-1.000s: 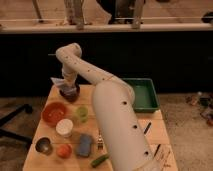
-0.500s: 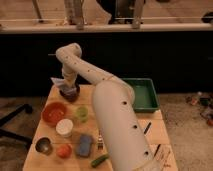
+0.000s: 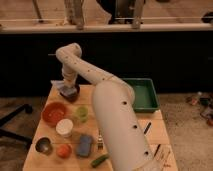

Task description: Place towel in purple bowl

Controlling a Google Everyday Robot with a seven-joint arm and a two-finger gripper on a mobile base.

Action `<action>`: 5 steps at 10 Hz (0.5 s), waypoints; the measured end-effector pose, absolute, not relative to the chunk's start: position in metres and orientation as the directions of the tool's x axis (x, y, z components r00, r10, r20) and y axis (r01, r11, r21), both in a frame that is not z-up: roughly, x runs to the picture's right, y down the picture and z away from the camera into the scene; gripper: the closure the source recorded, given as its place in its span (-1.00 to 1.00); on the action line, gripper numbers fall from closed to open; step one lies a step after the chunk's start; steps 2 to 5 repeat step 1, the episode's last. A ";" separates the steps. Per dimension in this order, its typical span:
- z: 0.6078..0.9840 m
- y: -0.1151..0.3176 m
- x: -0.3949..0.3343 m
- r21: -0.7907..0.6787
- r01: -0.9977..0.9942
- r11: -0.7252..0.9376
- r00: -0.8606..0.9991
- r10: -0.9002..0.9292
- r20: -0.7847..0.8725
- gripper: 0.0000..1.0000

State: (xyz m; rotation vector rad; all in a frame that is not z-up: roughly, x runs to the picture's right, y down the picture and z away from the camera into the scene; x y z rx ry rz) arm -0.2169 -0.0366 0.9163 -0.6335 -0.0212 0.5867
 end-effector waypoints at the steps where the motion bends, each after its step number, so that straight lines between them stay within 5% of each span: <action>1: 0.916 -0.037 -0.217 -0.563 -0.510 0.650 0.838 0.523 -0.156 -0.60; 5: 0.916 -0.037 -0.217 -0.563 -0.510 0.650 0.838 0.523 -0.156 -0.60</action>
